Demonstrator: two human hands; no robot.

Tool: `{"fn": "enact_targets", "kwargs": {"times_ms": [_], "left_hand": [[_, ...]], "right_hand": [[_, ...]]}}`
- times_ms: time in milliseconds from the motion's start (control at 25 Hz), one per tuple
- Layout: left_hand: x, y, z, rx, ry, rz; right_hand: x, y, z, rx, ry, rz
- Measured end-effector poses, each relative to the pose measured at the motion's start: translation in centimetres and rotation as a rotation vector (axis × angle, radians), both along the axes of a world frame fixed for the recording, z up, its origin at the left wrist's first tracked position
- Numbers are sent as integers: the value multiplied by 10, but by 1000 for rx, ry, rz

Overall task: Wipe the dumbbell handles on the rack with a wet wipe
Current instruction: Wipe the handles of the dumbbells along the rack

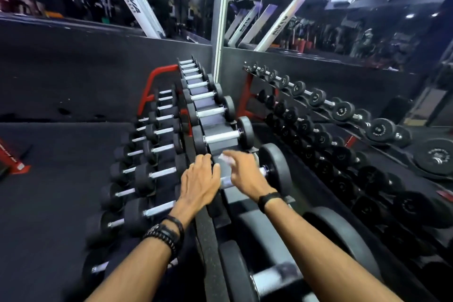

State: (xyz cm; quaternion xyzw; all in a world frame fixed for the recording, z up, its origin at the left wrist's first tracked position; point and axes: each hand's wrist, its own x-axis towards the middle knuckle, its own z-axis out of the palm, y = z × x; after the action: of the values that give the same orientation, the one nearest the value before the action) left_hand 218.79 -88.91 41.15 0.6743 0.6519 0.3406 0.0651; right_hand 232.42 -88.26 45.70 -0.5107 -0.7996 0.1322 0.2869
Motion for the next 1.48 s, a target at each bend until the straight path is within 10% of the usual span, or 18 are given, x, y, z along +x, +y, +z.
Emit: {"fn": "enact_targets", "kwargs": {"times_ms": [320, 1120, 1320, 1480], "left_hand": [[4, -2, -2, 52, -42, 46], [7, -19, 12, -1, -92, 31], [7, -16, 7, 20, -91, 26], [7, -10, 3, 34, -83, 40]], "right_hand": [[-11, 11, -22, -195, -570, 97], [-2, -27, -52, 80, -596, 101], [-18, -42, -63, 44, -308, 40], [-26, -51, -37, -416, 478, -179]]}}
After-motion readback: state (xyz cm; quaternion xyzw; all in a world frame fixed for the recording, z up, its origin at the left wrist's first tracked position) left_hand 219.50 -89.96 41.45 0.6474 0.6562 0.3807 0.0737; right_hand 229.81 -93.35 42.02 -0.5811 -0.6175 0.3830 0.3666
